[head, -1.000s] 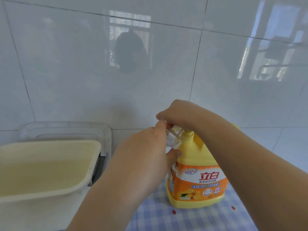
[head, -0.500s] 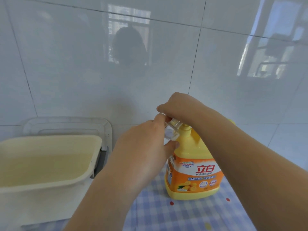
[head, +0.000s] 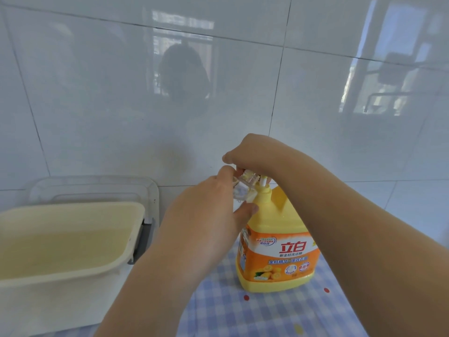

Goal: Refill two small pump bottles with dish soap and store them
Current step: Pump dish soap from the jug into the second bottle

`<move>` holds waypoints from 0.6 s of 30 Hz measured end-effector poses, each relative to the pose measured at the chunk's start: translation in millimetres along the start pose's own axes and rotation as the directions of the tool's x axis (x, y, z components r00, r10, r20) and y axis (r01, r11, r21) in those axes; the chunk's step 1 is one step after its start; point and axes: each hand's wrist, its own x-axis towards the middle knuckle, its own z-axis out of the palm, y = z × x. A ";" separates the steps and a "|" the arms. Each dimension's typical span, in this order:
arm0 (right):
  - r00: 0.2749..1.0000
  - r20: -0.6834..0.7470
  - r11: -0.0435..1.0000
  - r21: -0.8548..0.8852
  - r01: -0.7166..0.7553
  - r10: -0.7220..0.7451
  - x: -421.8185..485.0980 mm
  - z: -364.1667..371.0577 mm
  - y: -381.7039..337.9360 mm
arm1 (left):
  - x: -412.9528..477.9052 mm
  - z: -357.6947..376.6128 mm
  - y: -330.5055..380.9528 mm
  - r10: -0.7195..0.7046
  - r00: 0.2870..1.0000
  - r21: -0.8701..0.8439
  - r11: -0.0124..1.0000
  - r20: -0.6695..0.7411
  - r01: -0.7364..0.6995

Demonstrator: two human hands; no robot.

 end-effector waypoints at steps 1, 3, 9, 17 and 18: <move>1.000 0.006 1.000 -0.003 0.002 -0.002 -0.5 -0.4 -0.1 | 0.1 0.2 -0.4 0.003 1.000 0.001 1.000 0.003 -0.003; 1.000 0.020 1.000 -0.004 0.004 -0.004 -1.3 -1.3 -0.2 | -0.1 0.8 -0.9 0.007 1.000 -0.003 1.000 0.001 -0.007; 0.999 0.051 1.000 0.016 0.012 -0.012 -0.8 0.1 -0.3 | 0.7 2.7 -2.0 0.013 1.000 -0.012 1.000 0.014 -0.013; 1.000 0.016 1.000 0.007 0.027 -0.027 4.3 10.9 7.2 | 1.1 4.9 -4.9 0.019 0.998 0.019 1.000 0.064 -0.020; 0.999 0.011 0.999 0.006 0.031 -0.032 5.4 13.4 8.7 | 1.1 5.1 -5.1 0.021 0.997 0.024 0.999 0.075 -0.023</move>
